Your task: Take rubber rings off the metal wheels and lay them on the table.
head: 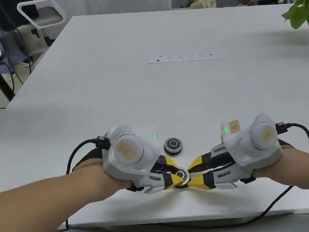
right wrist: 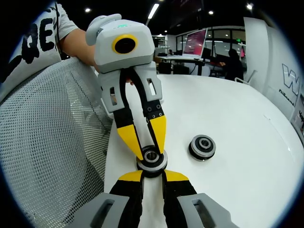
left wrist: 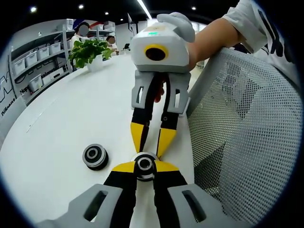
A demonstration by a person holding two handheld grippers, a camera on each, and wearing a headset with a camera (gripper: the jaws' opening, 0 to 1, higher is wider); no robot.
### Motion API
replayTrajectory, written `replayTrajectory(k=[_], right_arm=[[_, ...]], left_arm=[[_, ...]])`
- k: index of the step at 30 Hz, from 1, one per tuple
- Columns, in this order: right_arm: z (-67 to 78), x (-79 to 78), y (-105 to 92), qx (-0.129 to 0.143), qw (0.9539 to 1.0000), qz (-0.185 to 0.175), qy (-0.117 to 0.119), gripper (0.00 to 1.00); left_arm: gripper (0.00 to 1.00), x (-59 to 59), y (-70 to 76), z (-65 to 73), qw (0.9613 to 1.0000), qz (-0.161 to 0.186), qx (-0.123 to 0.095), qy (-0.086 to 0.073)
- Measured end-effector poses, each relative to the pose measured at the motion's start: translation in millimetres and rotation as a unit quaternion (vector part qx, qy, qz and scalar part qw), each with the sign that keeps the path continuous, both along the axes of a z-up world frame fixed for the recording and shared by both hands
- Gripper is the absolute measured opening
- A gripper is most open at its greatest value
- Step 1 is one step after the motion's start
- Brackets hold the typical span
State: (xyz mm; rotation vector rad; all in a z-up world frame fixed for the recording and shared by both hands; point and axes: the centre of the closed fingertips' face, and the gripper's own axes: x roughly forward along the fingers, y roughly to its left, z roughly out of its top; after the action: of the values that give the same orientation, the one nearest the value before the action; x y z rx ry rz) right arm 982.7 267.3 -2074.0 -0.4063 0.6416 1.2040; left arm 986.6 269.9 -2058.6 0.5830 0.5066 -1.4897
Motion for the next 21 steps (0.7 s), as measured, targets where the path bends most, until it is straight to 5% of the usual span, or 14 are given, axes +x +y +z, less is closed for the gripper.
replayTrajectory(k=[3,11,15,21], right_arm=[[-0.6,4.6,-5.1,-0.003,0.9999,-0.013,-0.001,0.01],[-4.6,4.1,-5.7,0.01,0.9979,-0.049,0.041,0.01],[-5.1,4.2,-6.5,0.037,0.9906,-0.093,0.093,0.0],[-5.4,6.0,-7.2,0.056,0.9858,-0.112,0.112,0.0]], left_arm=[[0.08,-0.2,0.0,0.1,1.0,0.0,0.0,0.0],[0.08,-0.3,0.0,0.3,1.0,0.0,0.0,0.0],[0.08,-0.3,0.0,0.3,1.0,0.0,0.001,-0.001],[0.08,-0.1,-0.1,0.3,1.0,-0.001,0.001,-0.002]])
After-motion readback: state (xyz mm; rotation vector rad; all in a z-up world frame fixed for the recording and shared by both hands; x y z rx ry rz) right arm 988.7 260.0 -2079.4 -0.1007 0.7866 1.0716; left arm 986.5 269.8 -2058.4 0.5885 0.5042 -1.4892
